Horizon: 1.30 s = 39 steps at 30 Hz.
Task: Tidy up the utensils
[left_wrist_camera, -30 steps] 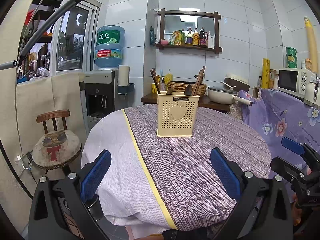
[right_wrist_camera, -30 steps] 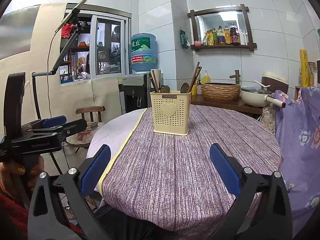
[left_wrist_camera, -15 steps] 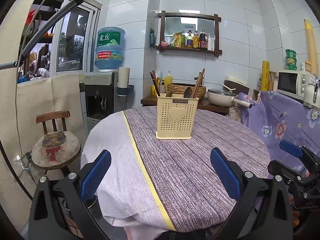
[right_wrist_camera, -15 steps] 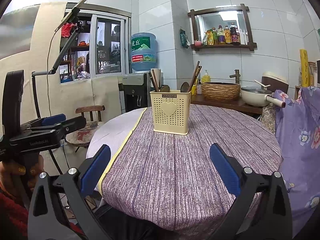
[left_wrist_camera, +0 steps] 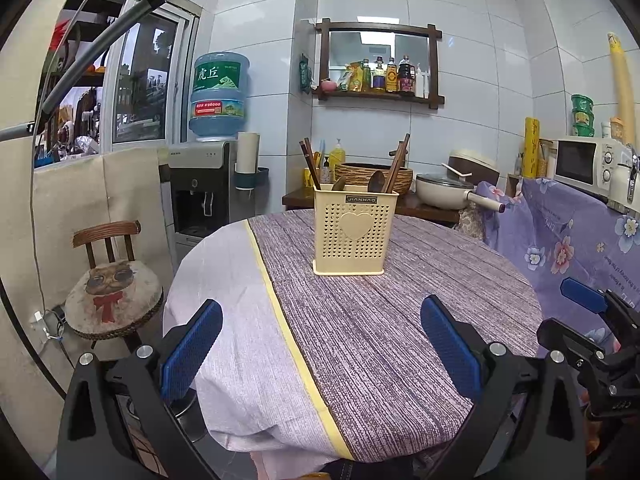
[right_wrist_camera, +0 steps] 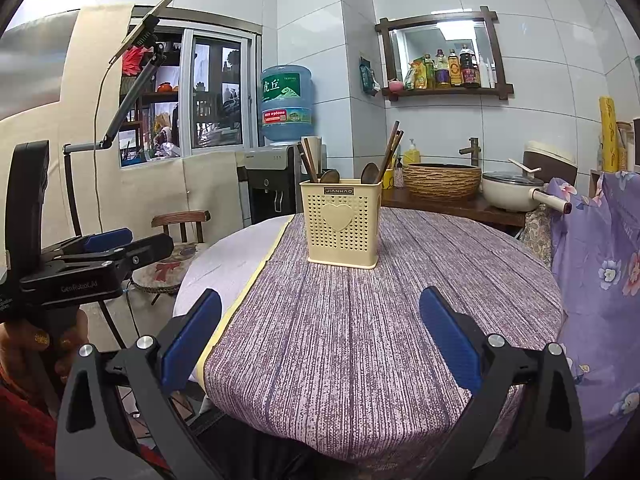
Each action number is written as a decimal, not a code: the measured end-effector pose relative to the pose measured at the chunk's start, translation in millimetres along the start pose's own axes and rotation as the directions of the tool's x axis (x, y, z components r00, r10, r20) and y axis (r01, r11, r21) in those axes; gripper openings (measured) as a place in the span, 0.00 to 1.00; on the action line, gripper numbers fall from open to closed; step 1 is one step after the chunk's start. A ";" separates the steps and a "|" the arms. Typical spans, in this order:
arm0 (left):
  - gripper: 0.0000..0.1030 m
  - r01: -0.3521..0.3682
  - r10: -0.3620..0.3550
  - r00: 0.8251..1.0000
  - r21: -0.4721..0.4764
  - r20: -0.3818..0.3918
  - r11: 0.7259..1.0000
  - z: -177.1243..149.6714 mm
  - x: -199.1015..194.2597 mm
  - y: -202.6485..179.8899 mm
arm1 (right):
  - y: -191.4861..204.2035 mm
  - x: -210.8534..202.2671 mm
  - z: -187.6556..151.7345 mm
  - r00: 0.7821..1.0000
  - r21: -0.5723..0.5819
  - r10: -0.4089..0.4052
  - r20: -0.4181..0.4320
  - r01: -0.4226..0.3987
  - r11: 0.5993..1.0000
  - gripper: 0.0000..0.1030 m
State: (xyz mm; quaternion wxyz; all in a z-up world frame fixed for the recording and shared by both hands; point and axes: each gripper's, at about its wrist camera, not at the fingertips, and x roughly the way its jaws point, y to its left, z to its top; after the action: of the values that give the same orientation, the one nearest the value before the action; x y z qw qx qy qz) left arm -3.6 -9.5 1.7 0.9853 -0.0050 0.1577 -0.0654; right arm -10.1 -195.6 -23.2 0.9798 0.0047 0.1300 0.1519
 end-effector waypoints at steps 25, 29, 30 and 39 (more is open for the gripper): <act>0.95 0.000 0.000 1.000 0.002 -0.004 1.000 0.3 -0.1 0.4 | -0.3 0.1 -2.3 1.000 0.001 0.004 -0.007 -0.004 1.000 0.95; 0.95 0.001 -0.001 1.000 -0.006 -0.004 1.000 0.2 -0.3 0.9 | -0.3 0.6 -2.5 1.000 0.002 0.003 -0.009 -0.003 1.000 0.95; 0.95 0.005 -0.005 1.000 -0.009 -0.004 1.000 -0.8 0.4 1.9 | -0.1 0.8 -2.8 1.000 0.002 0.004 -0.010 -0.004 1.000 0.95; 0.95 0.002 -0.002 1.000 -0.013 -0.014 1.000 -1.5 1.7 3.5 | -0.7 1.5 -4.5 1.000 0.005 0.006 -0.012 -0.006 1.000 0.95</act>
State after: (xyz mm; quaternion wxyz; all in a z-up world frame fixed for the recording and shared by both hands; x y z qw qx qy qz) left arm -2.0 -6.3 -0.4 0.9840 -0.0113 0.1653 -0.0653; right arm -9.7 -196.0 -28.0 0.9785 0.0066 0.1365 0.1546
